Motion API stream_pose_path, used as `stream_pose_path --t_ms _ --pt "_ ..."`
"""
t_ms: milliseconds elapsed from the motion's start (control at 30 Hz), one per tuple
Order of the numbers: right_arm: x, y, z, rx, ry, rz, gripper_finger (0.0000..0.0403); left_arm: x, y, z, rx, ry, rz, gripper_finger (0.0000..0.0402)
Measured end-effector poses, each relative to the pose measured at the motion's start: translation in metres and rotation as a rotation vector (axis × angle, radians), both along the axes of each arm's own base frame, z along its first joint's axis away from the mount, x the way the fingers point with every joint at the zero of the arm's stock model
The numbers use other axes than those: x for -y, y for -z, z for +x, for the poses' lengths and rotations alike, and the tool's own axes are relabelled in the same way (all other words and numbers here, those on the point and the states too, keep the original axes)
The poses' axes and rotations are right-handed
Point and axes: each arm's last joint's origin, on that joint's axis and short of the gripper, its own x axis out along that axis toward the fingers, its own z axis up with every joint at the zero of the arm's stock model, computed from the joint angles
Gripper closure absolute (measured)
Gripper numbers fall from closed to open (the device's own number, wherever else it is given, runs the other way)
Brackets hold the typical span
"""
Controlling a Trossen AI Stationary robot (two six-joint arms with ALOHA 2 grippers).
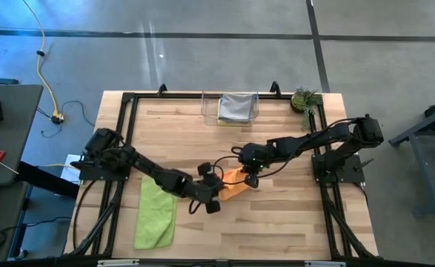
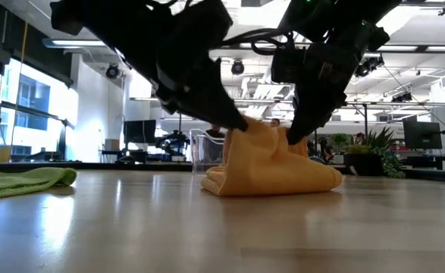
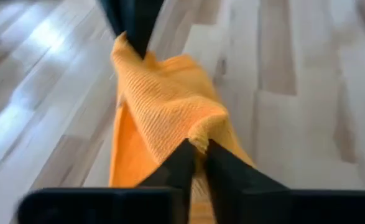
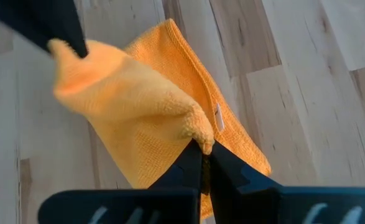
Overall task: Fold microfiber towels
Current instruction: Fold the orange towel on the table
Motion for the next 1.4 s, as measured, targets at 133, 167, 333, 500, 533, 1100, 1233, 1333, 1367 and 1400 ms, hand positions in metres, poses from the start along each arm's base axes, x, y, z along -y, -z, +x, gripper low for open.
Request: stream_pose_path --t_ms 133,167,333,500,533,1100,1233,1333,1367,1400 --pt "0.000 0.000 0.000 -0.002 0.001 -0.001 0.0403 -0.005 0.003 -0.002 -0.013 -0.075 -0.043 0.0390" --pt "0.000 0.000 0.000 -0.004 0.004 -0.006 0.0403 -0.006 0.004 -0.003 -0.016 -0.101 -0.051 0.0388" --pt "0.001 0.001 -0.001 -0.010 0.010 -0.035 0.0403 -0.011 0.009 -0.009 -0.047 -0.222 -0.082 0.0398" --pt "0.003 0.001 -0.001 -0.009 0.029 -0.089 0.0394 -0.012 0.010 -0.011 -0.044 -0.263 -0.101 0.0395" --pt "0.004 0.001 -0.001 -0.010 0.030 -0.105 0.0386 -0.012 0.010 -0.011 -0.042 -0.269 -0.102 0.0395" --pt "-0.007 0.003 -0.020 0.310 0.055 -0.078 0.0345 -0.020 0.014 -0.014 -0.075 -0.340 -0.136 0.0397" --pt "-0.009 0.029 -0.026 0.397 0.082 -0.042 0.0389 -0.019 0.014 -0.014 -0.074 -0.335 -0.136 0.0397" --pt "-0.009 0.045 -0.025 0.368 0.101 -0.052 0.0383 -0.019 0.014 -0.014 -0.072 -0.332 -0.137 0.0397" --pt "-0.009 0.049 -0.025 0.355 0.102 -0.062 0.0386 -0.019 0.014 -0.014 -0.072 -0.332 -0.137 0.0397" --pt "-0.008 0.053 -0.023 0.347 0.101 -0.082 0.0392 -0.019 0.014 -0.014 -0.072 -0.332 -0.137 0.0397"
